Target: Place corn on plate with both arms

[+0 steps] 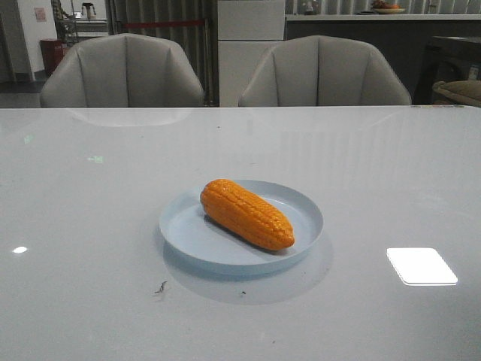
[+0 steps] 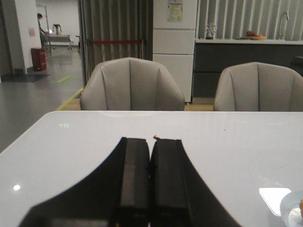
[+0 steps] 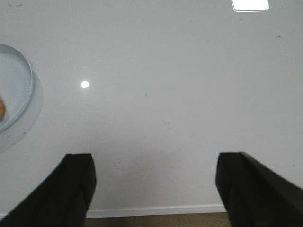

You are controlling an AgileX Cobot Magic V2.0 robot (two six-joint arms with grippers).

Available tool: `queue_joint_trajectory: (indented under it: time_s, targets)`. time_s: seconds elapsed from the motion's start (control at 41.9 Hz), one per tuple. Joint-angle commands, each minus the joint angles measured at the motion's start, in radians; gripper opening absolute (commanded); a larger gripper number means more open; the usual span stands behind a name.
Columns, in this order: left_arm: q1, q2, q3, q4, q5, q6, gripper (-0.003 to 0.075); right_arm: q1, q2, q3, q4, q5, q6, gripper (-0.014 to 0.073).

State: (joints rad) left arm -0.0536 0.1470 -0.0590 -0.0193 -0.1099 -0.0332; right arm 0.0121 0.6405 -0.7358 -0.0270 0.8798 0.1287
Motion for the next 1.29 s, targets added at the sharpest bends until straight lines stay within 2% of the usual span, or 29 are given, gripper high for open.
queue_joint_trajectory:
  time_s: [0.0, 0.095, 0.31, 1.074, 1.17, 1.265]
  targets:
    - [0.020, -0.089, 0.029, -0.010, -0.100, -0.006, 0.0090, -0.005, -0.002, -0.028, -0.007, -0.061, 0.001, 0.0623]
    - [0.030, -0.172, 0.069, -0.010, -0.069, -0.006, 0.0090, -0.005, -0.002, -0.028, -0.007, -0.061, 0.001, 0.0623]
    - [0.030, -0.146, 0.067, -0.010, 0.061, -0.006, 0.0090, -0.005, -0.003, -0.028, -0.007, -0.056, 0.001, 0.0623]
    - [0.030, -0.146, 0.067, -0.010, 0.068, -0.006, 0.0090, -0.005, -0.023, -0.020, -0.029, -0.045, -0.009, 0.0623]
    - [0.030, -0.146, 0.067, -0.010, 0.068, -0.006, 0.0090, -0.005, -0.057, -0.003, -0.021, -0.064, -0.016, 0.0561]
    - [0.030, -0.146, 0.067, -0.010, 0.068, -0.006, 0.0090, -0.005, -0.105, 0.055, -0.002, -0.147, -0.029, 0.0405]
